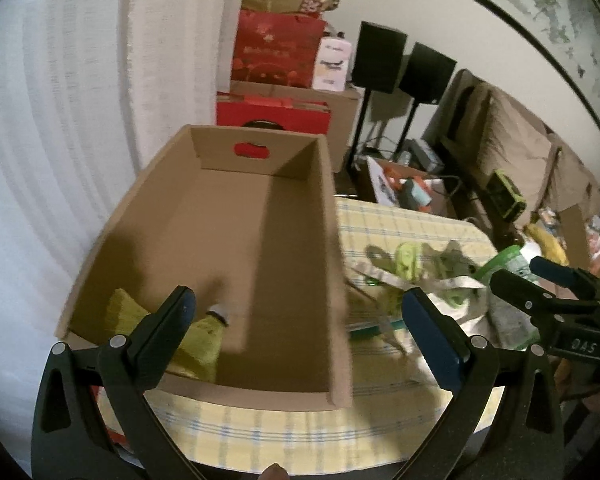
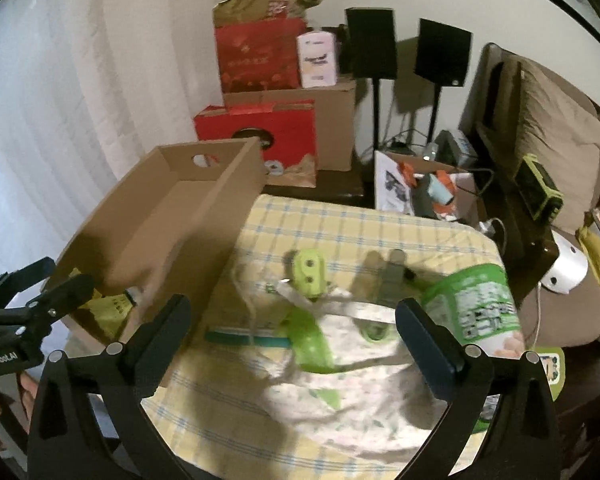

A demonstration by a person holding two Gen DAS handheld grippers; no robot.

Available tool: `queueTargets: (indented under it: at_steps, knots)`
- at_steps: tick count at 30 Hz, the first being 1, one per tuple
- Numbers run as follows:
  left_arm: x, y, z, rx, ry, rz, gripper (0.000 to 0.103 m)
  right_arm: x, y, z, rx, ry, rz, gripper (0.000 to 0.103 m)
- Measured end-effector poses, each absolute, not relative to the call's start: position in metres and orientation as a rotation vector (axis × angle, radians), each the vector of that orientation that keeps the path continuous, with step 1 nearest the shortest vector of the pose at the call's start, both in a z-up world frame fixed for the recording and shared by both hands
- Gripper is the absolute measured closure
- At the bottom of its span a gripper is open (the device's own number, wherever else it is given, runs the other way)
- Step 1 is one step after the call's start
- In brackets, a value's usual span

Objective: Organize objects
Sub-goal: 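Withdraw both open tools from the box back over the table, then grasp the green leaf-shaped paddle with the right tool and lift it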

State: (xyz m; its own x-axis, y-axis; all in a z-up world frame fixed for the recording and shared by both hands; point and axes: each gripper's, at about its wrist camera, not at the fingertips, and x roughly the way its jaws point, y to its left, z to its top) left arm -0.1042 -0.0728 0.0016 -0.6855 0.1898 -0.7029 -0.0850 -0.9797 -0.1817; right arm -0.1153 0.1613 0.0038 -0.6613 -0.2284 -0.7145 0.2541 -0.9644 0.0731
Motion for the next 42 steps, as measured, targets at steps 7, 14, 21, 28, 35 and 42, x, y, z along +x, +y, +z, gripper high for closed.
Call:
queueTargets:
  at_steps: [7,14,21,28,35,42]
  knots:
    - [-0.109,-0.050,-0.004,-1.203,-0.194,2.671,0.000,-0.112,0.202,0.003,1.148,-0.003,-2.680,0.001]
    - [-0.110,-0.018,-0.012,-1.216,-0.159,2.595,0.000,-0.104,0.231,-0.001,1.147,-0.028,-2.716,0.001]
    - [-0.120,0.006,-0.016,-1.241,-0.111,2.573,0.011,-0.100,0.233,-0.010,1.152,-0.009,-2.683,0.004]
    - [-0.135,0.015,-0.005,-1.240,-0.091,2.566,0.018,-0.108,0.212,-0.030,1.164,0.054,-2.602,0.023]
    - [-0.150,0.018,0.001,-1.257,-0.074,2.554,0.021,-0.130,0.192,-0.059,1.210,0.041,-2.488,0.039]
    - [-0.166,0.010,0.002,-1.288,-0.120,2.541,0.022,-0.148,0.171,-0.084,1.234,0.139,-2.443,0.041]
